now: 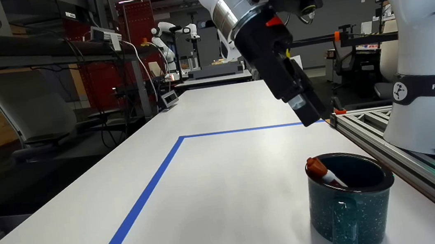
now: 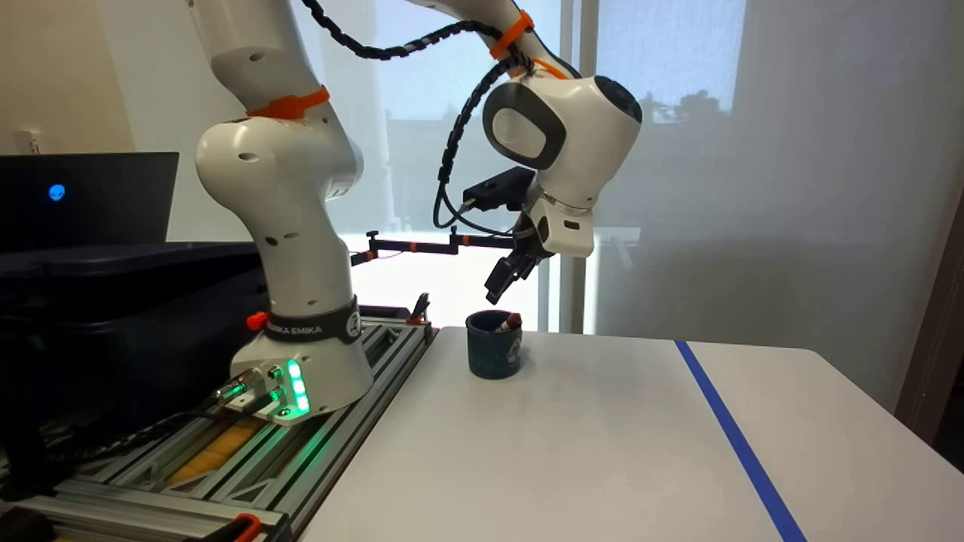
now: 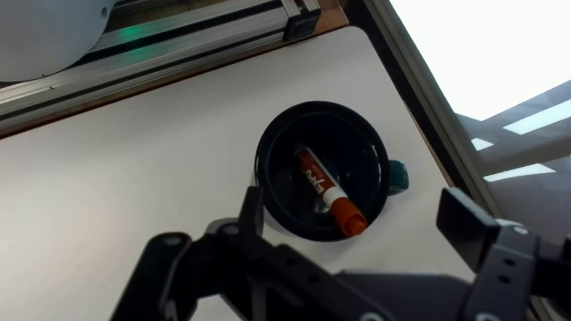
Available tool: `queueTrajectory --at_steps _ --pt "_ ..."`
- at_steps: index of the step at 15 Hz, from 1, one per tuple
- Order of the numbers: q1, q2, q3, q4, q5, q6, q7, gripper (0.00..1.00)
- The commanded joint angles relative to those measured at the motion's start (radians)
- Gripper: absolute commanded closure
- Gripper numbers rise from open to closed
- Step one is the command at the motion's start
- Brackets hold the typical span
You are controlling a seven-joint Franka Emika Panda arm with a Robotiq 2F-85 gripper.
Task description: Remove the red marker from the mug.
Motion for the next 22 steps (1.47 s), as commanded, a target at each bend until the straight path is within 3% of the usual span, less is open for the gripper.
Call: queueTrajectory --at_steps 1,6,12,13,14,16,18,19,20,22 --pt "0.032 0.054 -0.009 0.001 0.056 0.014 -0.097 0.0" --pt "0.047 0.132 0.006 0.007 0.092 0.049 -0.133 0.0" --pt "0.054 0.216 0.023 0.041 0.132 0.17 -0.115 0.0" --pt "0.055 0.226 0.025 0.046 0.136 0.181 -0.115 0.16" --pt "0.056 0.234 0.027 0.051 0.14 0.186 -0.114 0.14" --pt "0.058 0.241 0.03 0.061 0.146 0.185 -0.11 0.31" --pt "0.06 0.244 0.034 0.068 0.153 0.183 -0.108 0.2" --pt "0.06 0.243 0.035 0.07 0.156 0.182 -0.106 0.23" --pt "0.06 0.243 0.036 0.073 0.158 0.177 -0.105 0.18" --pt "0.06 0.239 0.038 0.076 0.16 0.172 -0.103 0.17"
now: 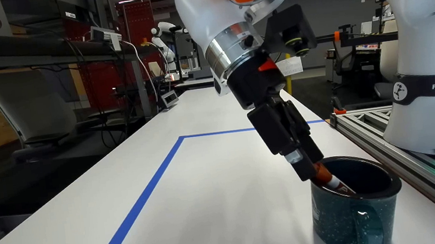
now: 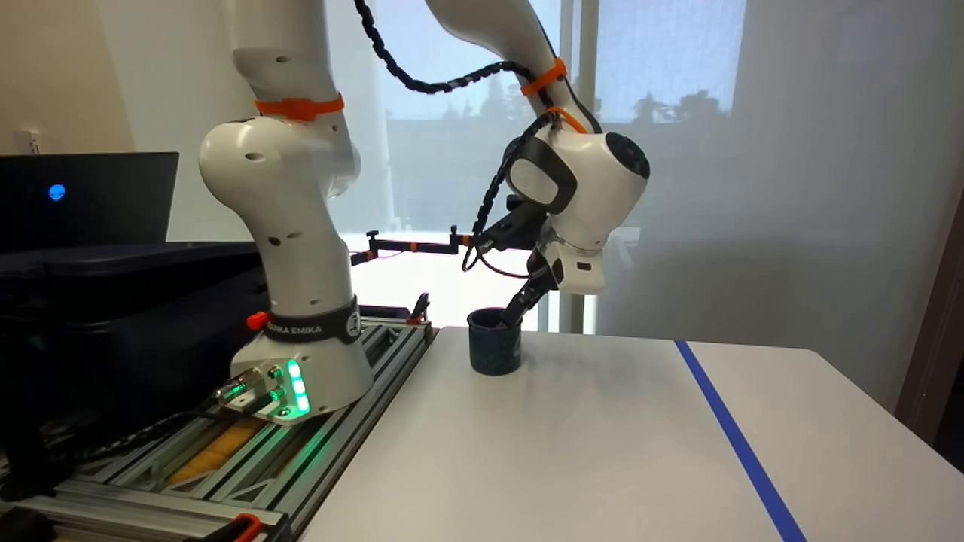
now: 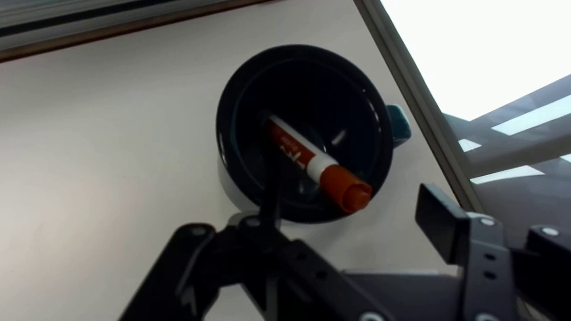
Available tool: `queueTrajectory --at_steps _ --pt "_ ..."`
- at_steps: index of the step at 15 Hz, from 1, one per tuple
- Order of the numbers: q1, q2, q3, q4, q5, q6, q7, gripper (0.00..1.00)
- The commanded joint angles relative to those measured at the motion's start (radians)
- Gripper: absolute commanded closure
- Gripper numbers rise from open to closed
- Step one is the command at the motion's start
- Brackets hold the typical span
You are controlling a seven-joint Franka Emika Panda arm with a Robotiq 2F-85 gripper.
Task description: Remove the red marker from the mug.
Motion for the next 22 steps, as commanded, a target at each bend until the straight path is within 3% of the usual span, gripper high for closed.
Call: queueTrajectory --at_steps 1,8,14,22 --pt "0.011 0.003 0.01 0.011 0.032 0.004 0.007 0.14" --pt "0.006 -0.024 0.005 0.01 -0.01 -0.013 0.054 0.16" --pt "0.009 -0.058 0.008 0.005 -0.074 -0.019 0.138 0.13" --pt "0.018 -0.09 0.02 -0.015 -0.13 -0.048 0.185 0.19"
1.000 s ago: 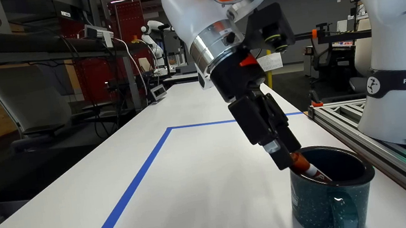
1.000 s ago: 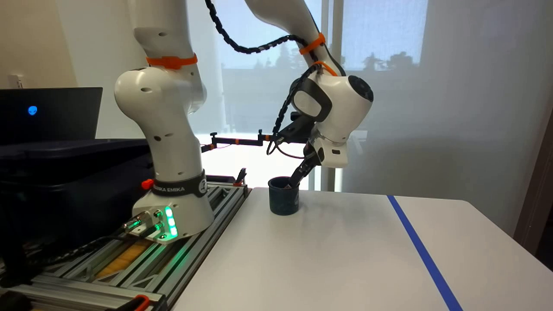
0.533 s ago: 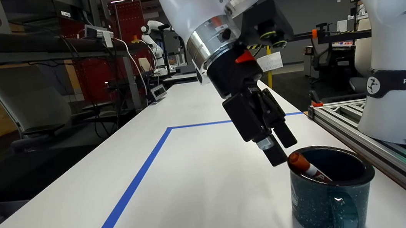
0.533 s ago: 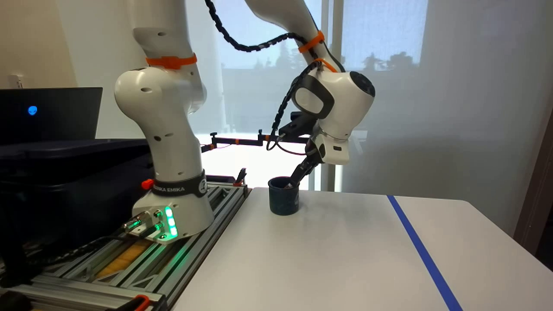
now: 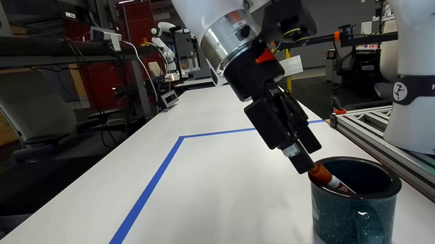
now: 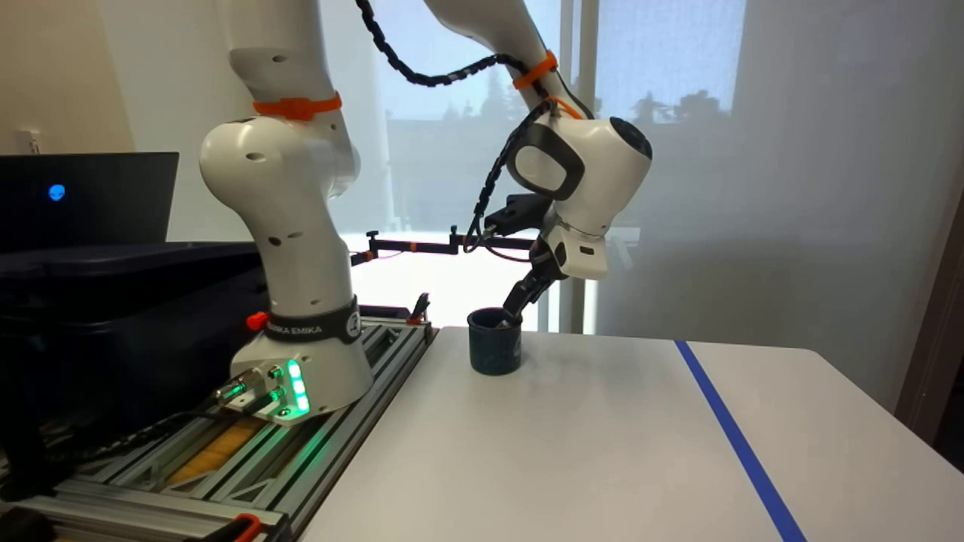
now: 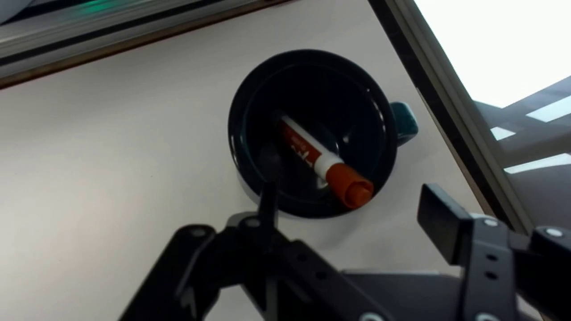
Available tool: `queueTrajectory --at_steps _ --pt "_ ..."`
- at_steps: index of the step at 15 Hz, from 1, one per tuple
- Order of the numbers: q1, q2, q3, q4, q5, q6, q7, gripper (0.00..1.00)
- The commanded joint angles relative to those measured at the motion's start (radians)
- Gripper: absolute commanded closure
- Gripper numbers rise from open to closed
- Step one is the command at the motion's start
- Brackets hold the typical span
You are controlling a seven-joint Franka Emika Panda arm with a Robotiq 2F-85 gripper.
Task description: Remove the red marker from the mug.
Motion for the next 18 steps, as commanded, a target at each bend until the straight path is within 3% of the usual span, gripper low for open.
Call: queueTrajectory --at_steps 1,4,6,7,8,10,13,18 --pt "0.011 -0.051 0.006 -0.026 -0.03 -0.031 0.035 0.19" --pt "0.015 -0.048 0.01 -0.034 -0.026 -0.022 0.03 0.19" --pt "0.018 -0.046 0.012 -0.037 -0.02 -0.025 0.029 0.35" --pt "0.019 -0.043 0.012 -0.04 -0.015 -0.024 0.024 0.48" --pt "0.021 -0.042 0.014 -0.043 -0.015 -0.021 0.023 0.52" --pt "0.023 -0.043 0.014 -0.048 -0.015 -0.022 0.024 0.54" --pt "0.025 -0.042 0.015 -0.048 -0.013 -0.024 0.021 0.46" --pt "0.024 -0.038 0.014 -0.042 -0.01 -0.029 0.017 0.44"
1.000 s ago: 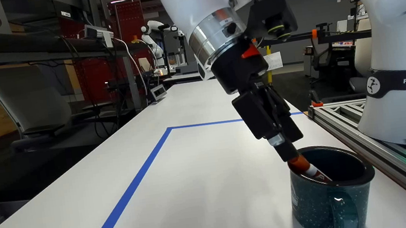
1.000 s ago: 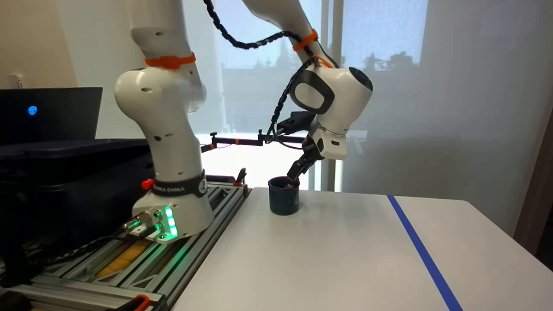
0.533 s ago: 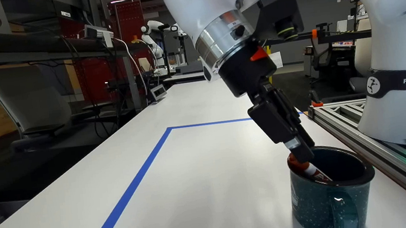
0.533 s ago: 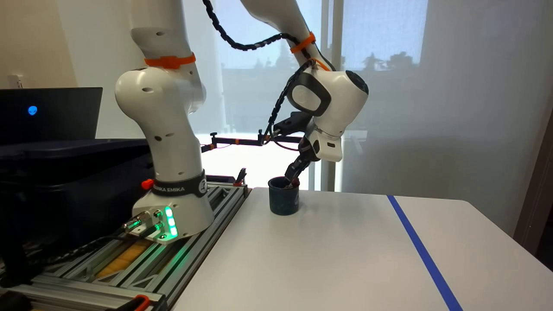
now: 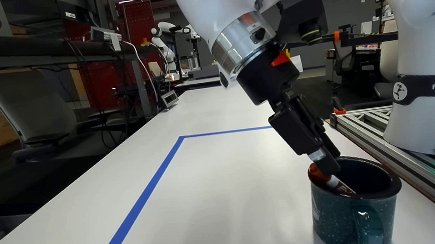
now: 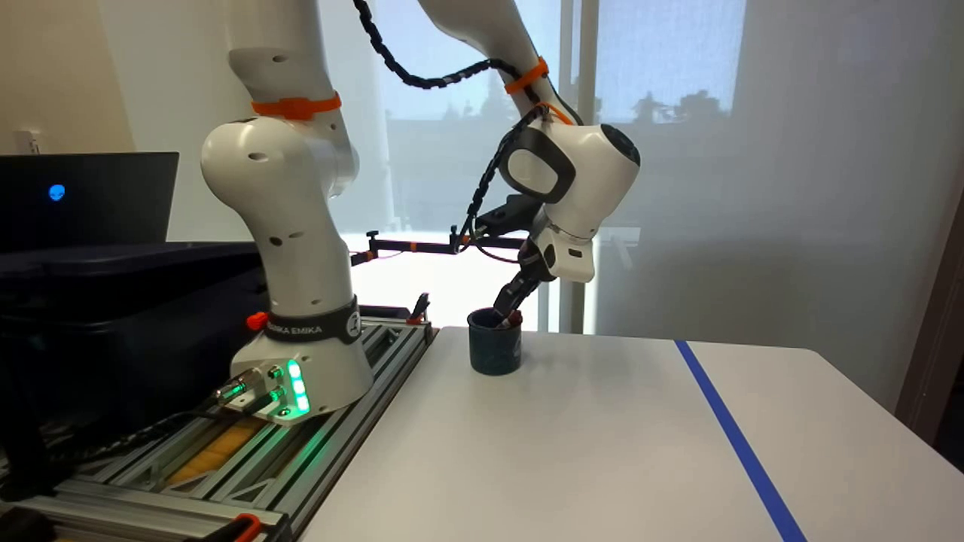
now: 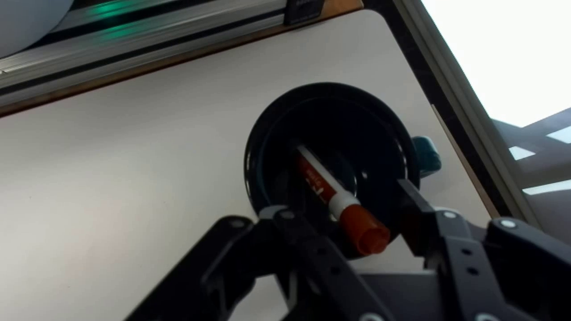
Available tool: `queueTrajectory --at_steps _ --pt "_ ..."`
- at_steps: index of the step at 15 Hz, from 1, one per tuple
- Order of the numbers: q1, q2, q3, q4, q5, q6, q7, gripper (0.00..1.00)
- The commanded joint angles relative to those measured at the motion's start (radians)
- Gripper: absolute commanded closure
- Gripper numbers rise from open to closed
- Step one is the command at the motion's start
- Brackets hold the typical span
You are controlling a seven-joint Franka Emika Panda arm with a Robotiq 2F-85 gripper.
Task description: Remove the red marker from the mug.
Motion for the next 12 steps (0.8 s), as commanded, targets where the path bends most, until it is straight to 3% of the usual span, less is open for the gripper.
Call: queueTrajectory --at_steps 1,12 --pt "0.006 -0.028 0.001 -0.009 0.003 -0.016 0.007 0.44" --pt "0.017 -0.027 0.01 -0.02 0.036 0.055 -0.029 0.39"
